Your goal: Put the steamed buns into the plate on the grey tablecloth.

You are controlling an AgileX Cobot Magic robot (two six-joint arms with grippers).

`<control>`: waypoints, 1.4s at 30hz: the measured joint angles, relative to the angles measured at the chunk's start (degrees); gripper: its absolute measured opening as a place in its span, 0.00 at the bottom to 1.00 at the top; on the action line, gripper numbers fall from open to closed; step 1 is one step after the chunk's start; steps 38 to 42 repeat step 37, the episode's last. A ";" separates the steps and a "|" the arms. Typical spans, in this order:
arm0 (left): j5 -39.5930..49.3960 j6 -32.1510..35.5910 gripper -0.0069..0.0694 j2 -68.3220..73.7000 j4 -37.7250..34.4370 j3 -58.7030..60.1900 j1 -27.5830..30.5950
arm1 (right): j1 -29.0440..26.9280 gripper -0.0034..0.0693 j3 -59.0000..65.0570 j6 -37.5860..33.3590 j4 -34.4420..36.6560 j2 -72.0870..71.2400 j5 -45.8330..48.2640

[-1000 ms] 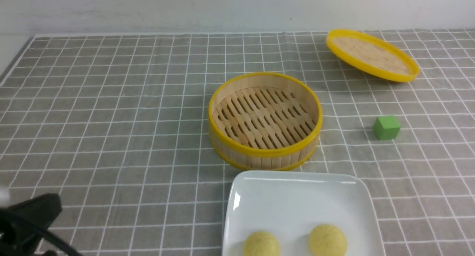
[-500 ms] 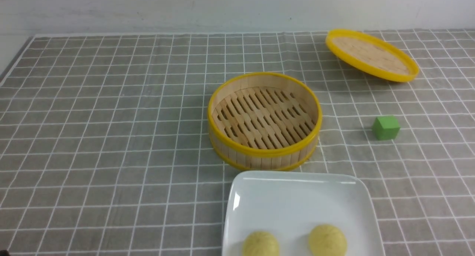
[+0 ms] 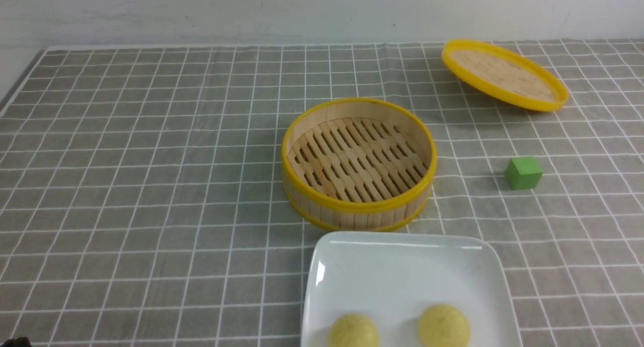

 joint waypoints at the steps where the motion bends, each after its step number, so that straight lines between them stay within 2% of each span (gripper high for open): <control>1: 0.00 0.00 0.19 0.00 0.00 0.00 0.00 | 0.00 0.25 0.00 0.00 0.00 0.00 0.00; 42: 0.04 0.00 0.23 0.00 0.05 0.00 0.00 | 0.00 0.31 0.00 0.00 -0.05 0.00 0.00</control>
